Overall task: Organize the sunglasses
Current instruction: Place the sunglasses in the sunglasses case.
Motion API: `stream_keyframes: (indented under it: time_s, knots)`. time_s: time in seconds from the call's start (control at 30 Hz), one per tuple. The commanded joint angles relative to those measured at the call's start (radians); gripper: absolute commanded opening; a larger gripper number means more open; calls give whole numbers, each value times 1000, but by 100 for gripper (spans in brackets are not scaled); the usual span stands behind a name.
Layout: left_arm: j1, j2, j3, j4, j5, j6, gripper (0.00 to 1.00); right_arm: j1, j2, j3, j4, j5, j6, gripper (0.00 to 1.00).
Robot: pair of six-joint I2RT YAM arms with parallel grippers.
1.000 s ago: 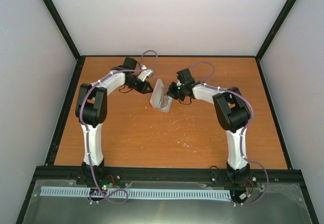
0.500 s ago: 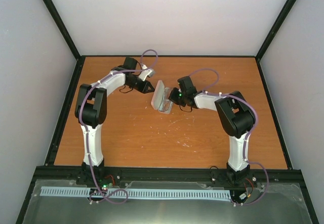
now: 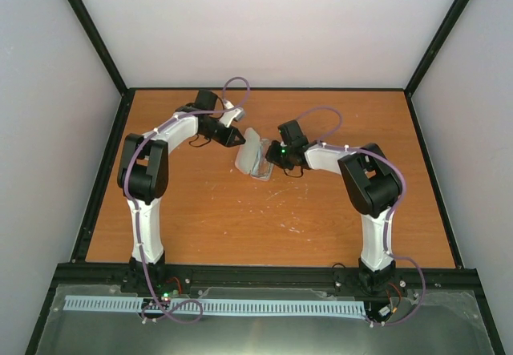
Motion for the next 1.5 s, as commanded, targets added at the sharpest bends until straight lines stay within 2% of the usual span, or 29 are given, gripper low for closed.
stream_keyframes:
  time_s: [0.0,0.17,0.6,0.7,0.9,1.47]
  knots:
    - [-8,-37,19,14,19,-9,10,13,-3,29,-66,22,-34,30]
    - [-9,-35,25,13,19,-6,10,13,-28,28,-78,35,-50,37]
    - [-25,-34,18,31,27,-21,10,13,-106,29,-163,125,-76,33]
    - [-26,-34,19,31,27,-21,10,13,-114,26,-158,129,-77,27]
    - [-27,-37,14,30,23,-16,10,13,-64,43,-141,51,-76,4]
    - [-28,-46,3,37,18,-19,10,18,31,104,-170,-48,-94,3]
